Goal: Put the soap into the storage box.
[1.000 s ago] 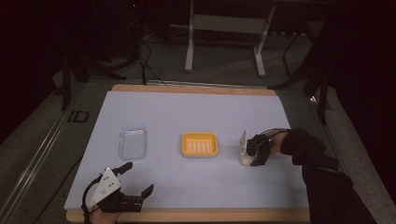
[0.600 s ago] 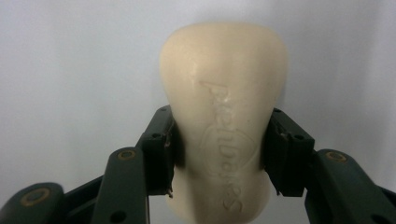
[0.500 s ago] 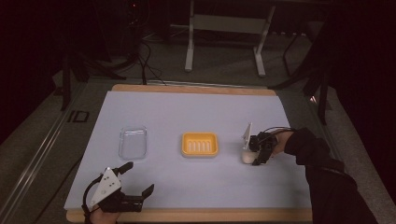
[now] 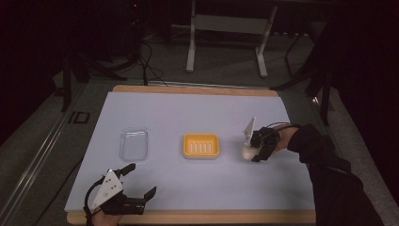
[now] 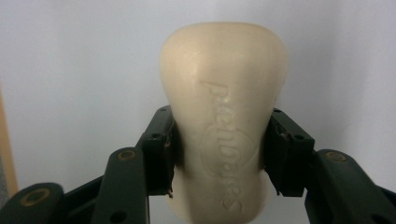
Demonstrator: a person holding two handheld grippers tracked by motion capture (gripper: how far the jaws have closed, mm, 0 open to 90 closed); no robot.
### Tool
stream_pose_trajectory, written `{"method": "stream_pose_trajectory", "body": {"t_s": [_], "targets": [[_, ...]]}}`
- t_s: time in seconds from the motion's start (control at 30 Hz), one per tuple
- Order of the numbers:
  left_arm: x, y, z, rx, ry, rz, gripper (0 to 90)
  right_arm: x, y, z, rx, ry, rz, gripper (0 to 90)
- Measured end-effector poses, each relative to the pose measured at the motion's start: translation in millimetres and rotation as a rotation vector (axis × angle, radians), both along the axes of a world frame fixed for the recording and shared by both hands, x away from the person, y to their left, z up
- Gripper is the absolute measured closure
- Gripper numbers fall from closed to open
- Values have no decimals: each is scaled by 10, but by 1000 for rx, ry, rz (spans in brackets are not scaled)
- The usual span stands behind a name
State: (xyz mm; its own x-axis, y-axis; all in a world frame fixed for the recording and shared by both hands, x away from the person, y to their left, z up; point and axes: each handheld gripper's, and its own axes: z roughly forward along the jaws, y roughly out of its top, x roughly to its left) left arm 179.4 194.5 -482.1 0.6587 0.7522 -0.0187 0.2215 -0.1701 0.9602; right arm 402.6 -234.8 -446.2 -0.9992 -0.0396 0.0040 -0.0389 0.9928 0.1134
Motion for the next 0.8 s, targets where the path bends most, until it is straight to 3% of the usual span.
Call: {"method": "stream_pose_trajectory", "body": {"t_s": [0.23, 0.4, 0.8], "targets": [[3, -26, -6, 15, -13, -11, 11, -25, 100, 180, -1, -12, -21, 500], [5, -24, -3, 12, -15, -14, 12, -5, 203, 292, 28, 5, -51, 500], [14, -35, -6, 9, -11, -22, 12, 9, 521, 468, 71, -23, 10, 500]]}}
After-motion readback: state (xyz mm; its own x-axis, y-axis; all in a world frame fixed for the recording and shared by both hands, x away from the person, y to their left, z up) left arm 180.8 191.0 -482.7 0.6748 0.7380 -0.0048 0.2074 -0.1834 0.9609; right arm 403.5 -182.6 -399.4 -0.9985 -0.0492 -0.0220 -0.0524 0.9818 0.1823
